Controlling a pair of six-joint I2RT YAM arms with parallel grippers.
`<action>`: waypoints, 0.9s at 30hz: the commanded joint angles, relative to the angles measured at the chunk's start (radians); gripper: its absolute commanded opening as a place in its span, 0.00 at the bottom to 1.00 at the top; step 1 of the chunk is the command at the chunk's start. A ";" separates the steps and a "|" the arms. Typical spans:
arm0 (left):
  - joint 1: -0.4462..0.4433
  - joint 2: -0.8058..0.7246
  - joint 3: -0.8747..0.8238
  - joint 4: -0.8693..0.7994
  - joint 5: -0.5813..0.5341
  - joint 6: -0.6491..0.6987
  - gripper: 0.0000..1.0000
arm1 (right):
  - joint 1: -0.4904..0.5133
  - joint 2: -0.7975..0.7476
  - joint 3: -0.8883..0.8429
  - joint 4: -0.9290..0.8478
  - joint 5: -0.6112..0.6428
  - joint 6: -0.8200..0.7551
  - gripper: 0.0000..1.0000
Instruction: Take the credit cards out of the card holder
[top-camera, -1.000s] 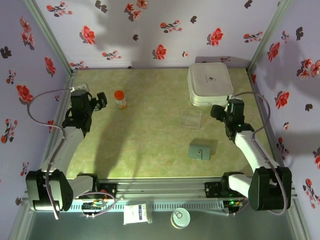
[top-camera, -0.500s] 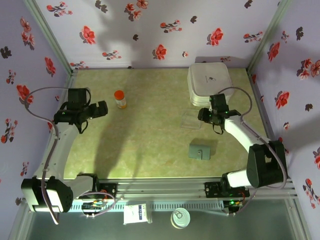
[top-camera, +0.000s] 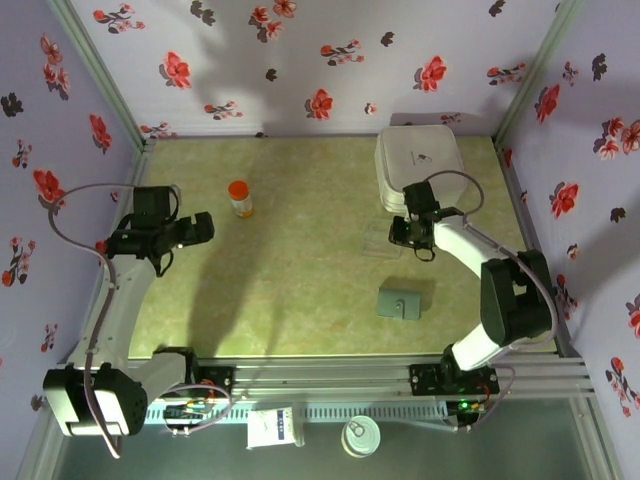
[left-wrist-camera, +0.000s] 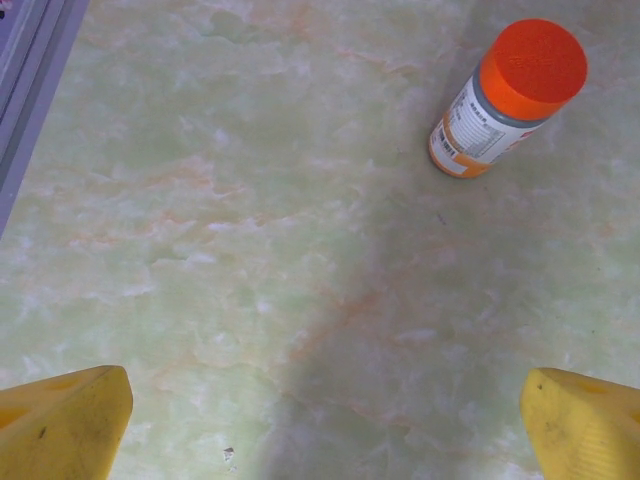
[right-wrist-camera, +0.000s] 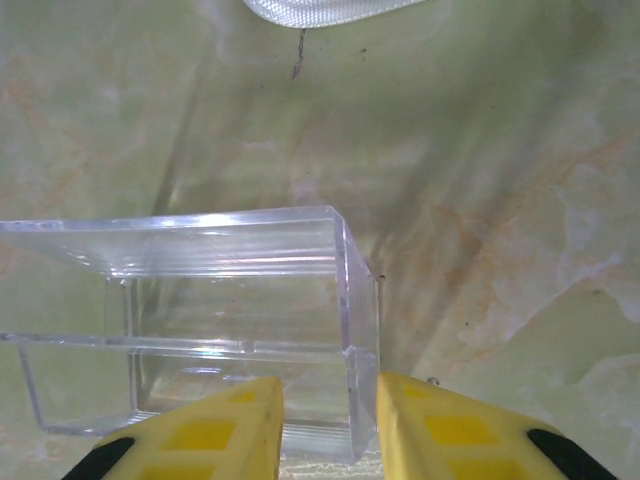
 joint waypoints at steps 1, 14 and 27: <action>0.013 -0.007 -0.009 0.006 0.022 0.027 1.00 | 0.011 0.039 0.042 -0.039 0.039 -0.004 0.28; 0.038 0.009 -0.003 0.001 0.041 0.028 1.00 | 0.064 0.085 0.064 -0.037 0.097 0.013 0.16; 0.047 0.011 -0.001 -0.019 0.080 0.017 1.00 | 0.199 0.235 0.281 -0.089 0.143 0.066 0.13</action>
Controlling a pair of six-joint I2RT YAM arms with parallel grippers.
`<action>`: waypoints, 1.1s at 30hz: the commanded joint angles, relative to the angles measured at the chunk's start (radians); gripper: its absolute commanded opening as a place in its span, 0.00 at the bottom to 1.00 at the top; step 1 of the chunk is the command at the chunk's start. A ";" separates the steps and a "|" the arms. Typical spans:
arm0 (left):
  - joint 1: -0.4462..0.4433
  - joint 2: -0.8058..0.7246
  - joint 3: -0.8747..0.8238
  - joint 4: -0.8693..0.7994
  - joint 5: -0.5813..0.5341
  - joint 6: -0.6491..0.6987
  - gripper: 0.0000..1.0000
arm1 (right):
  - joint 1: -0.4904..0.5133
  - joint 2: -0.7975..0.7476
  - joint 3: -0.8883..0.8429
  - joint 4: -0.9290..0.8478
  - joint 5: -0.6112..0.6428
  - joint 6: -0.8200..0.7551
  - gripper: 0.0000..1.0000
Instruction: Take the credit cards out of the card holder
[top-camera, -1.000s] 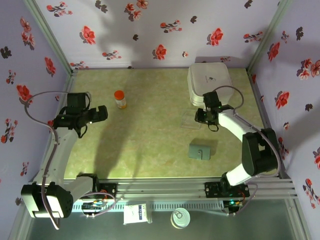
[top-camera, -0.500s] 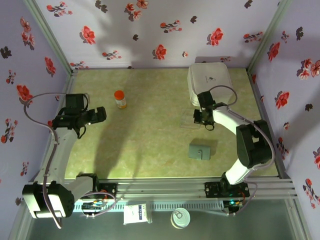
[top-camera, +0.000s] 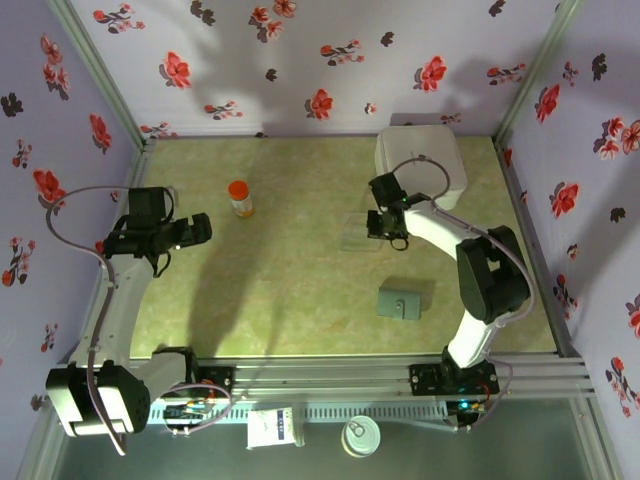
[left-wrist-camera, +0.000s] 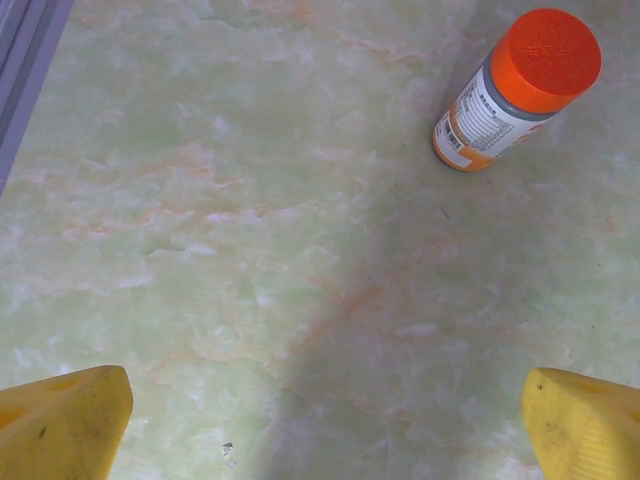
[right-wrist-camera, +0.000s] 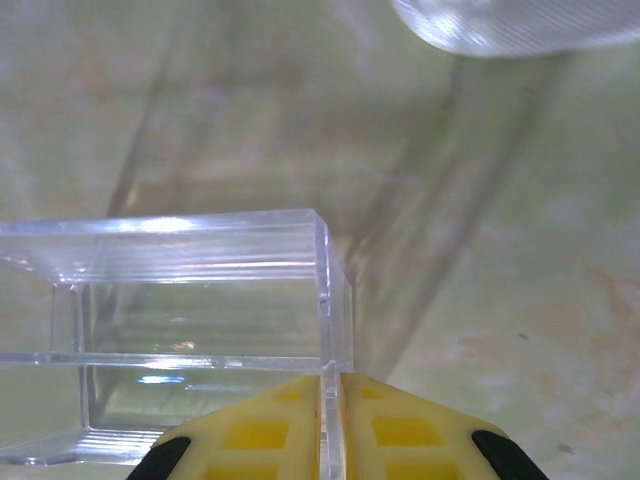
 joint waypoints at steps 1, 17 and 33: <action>0.009 0.005 0.004 -0.019 0.038 0.004 1.00 | 0.041 0.069 0.090 -0.032 0.031 0.044 0.13; 0.007 0.007 -0.003 -0.010 0.097 -0.012 1.00 | 0.098 0.352 0.445 -0.125 0.101 0.077 0.12; 0.007 0.022 0.003 -0.015 0.098 -0.009 1.00 | 0.096 0.389 0.548 -0.194 0.108 0.076 0.20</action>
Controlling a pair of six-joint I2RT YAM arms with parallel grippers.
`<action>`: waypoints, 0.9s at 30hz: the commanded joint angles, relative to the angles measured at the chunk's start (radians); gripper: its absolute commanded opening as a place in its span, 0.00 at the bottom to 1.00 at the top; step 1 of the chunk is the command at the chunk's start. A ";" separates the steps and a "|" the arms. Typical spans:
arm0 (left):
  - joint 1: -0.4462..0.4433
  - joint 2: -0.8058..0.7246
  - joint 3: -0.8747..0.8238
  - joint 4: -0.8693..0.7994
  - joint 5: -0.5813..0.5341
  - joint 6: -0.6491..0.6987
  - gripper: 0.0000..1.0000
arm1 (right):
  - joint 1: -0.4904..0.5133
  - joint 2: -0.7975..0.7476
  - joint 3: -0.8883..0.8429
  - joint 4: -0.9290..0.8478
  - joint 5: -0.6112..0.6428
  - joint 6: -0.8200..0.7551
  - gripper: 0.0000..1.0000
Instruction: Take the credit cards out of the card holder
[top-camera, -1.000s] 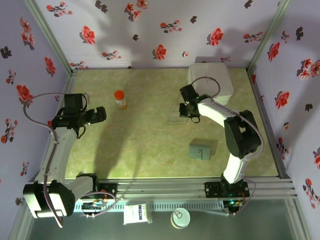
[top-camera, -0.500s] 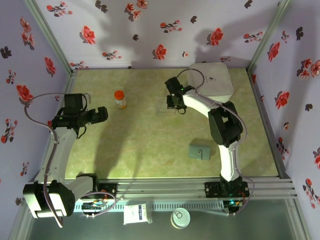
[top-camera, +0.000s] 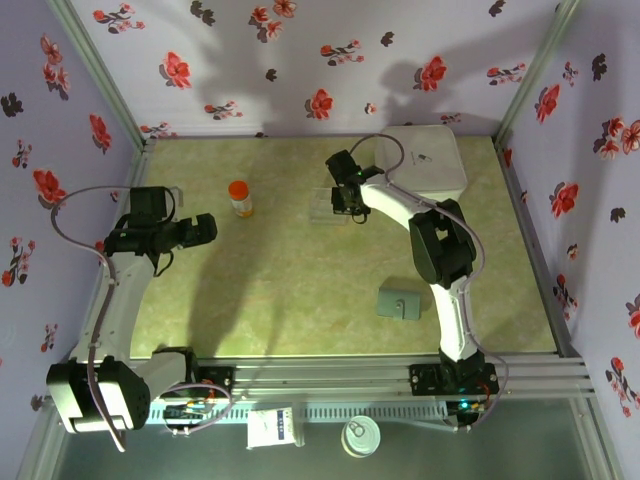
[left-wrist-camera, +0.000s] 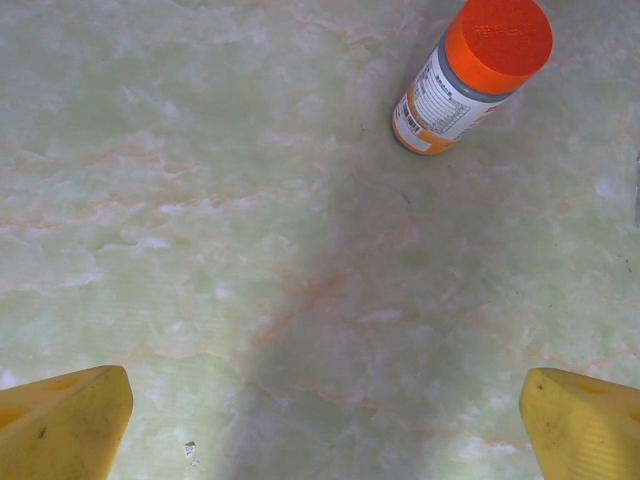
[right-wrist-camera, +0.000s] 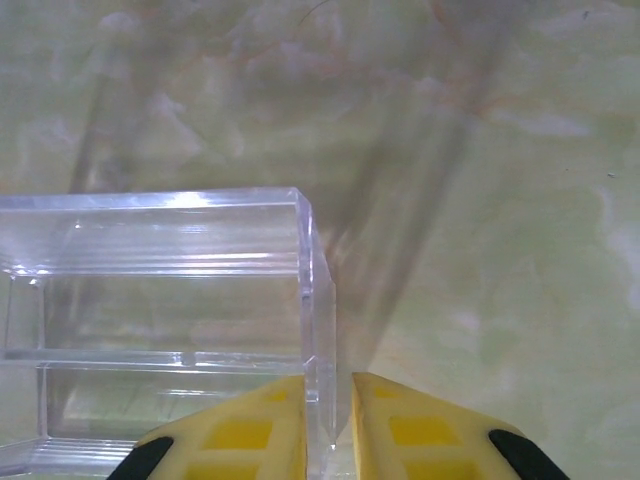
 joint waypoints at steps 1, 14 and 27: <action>0.007 0.007 0.003 -0.014 0.019 -0.009 1.00 | -0.001 -0.012 0.027 -0.057 0.027 -0.001 0.20; 0.008 -0.001 0.003 -0.019 0.021 -0.009 1.00 | -0.001 -0.124 -0.054 -0.091 0.075 -0.030 0.28; 0.006 -0.027 -0.006 -0.018 0.027 -0.011 1.00 | 0.010 -0.373 -0.324 -0.121 0.030 0.021 0.37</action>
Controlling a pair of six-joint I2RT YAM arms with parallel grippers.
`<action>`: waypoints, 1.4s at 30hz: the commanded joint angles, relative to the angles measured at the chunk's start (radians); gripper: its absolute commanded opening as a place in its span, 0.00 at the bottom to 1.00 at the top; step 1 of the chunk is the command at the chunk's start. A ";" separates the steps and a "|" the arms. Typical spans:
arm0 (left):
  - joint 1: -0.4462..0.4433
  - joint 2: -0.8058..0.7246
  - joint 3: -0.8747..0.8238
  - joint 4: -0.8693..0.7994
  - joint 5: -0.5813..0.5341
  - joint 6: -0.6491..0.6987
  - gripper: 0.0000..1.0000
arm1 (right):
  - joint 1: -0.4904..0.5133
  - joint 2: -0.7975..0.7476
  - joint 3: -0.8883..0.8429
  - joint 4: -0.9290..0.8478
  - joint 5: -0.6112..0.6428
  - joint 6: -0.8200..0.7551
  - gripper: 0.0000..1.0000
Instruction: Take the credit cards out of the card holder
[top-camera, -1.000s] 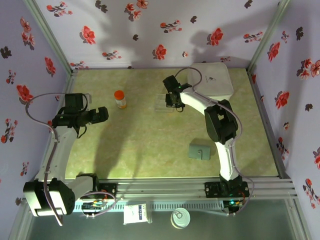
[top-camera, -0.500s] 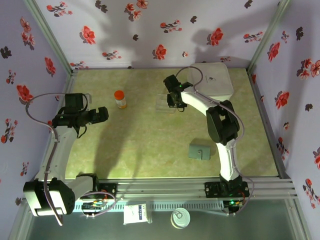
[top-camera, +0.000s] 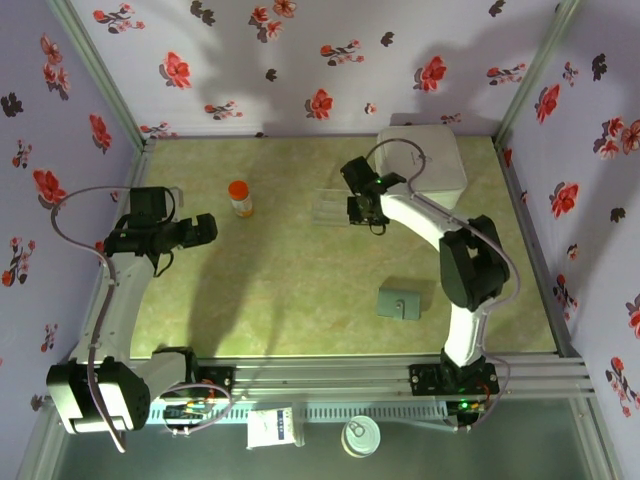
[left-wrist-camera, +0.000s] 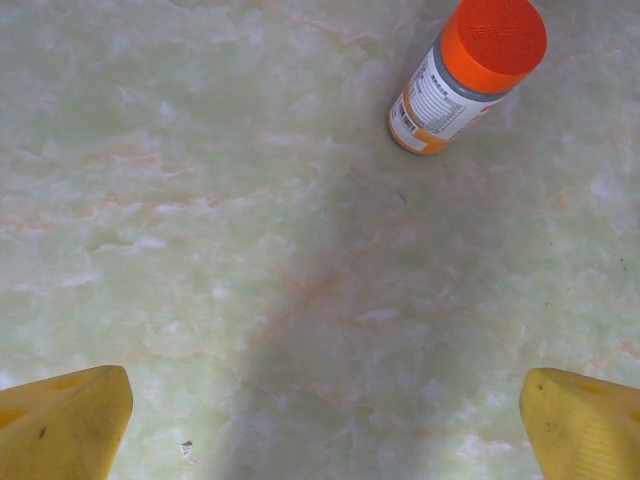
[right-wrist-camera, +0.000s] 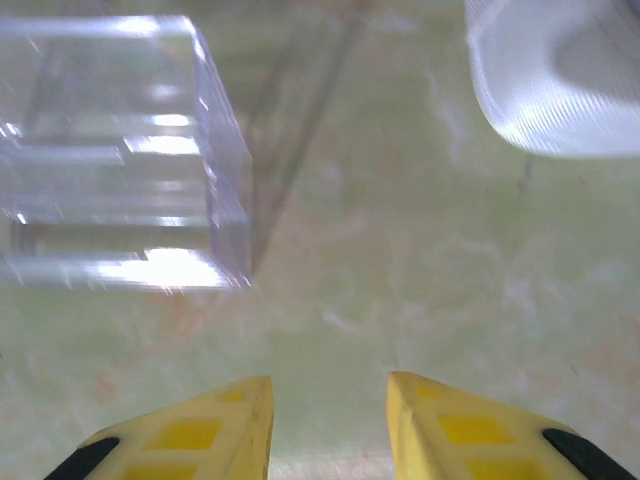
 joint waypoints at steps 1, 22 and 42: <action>0.006 -0.024 -0.003 -0.018 0.020 -0.011 1.00 | 0.017 -0.105 -0.091 -0.057 0.002 0.042 0.37; 0.007 -0.055 0.001 -0.023 0.032 -0.011 1.00 | 0.338 -0.608 -0.621 -0.153 -0.088 0.411 0.55; 0.006 -0.094 -0.008 -0.013 0.029 -0.013 1.00 | 0.418 -0.712 -0.880 -0.006 -0.123 0.629 0.99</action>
